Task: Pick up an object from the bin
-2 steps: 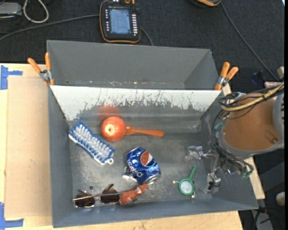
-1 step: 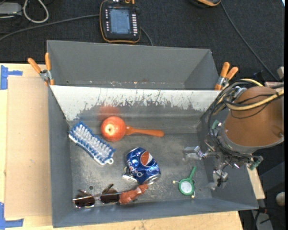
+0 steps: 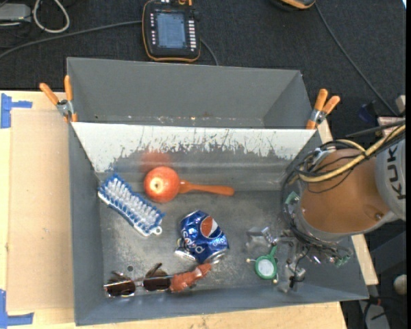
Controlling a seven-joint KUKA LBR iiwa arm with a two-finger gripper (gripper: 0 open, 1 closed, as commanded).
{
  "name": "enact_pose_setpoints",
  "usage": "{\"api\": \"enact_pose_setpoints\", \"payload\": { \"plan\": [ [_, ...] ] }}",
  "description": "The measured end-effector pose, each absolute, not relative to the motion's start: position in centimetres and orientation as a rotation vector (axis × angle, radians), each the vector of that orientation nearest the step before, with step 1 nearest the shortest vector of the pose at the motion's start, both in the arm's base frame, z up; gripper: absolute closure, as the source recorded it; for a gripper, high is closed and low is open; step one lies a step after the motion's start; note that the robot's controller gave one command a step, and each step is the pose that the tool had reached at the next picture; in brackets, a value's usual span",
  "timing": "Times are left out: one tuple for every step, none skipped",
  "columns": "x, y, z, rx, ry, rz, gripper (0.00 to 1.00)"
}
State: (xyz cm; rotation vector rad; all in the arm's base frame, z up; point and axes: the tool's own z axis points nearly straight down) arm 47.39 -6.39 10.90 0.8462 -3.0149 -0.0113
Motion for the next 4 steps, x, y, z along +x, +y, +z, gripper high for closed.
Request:
{"api": "enact_pose_setpoints", "payload": {
  "plan": [
    [48.0, -6.3, 7.1, 1.334, -2.865, 0.011, 0.0],
    [49.3, -6.3, 7.0, 0.988, -2.971, -0.013, 1.0],
    [49.3, -6.3, 7.0, 0.989, -2.971, -0.013, 1.0],
    [49.2, -6.2, 7.2, 0.99, -2.97, -0.015, 1.0]
  ]
}}
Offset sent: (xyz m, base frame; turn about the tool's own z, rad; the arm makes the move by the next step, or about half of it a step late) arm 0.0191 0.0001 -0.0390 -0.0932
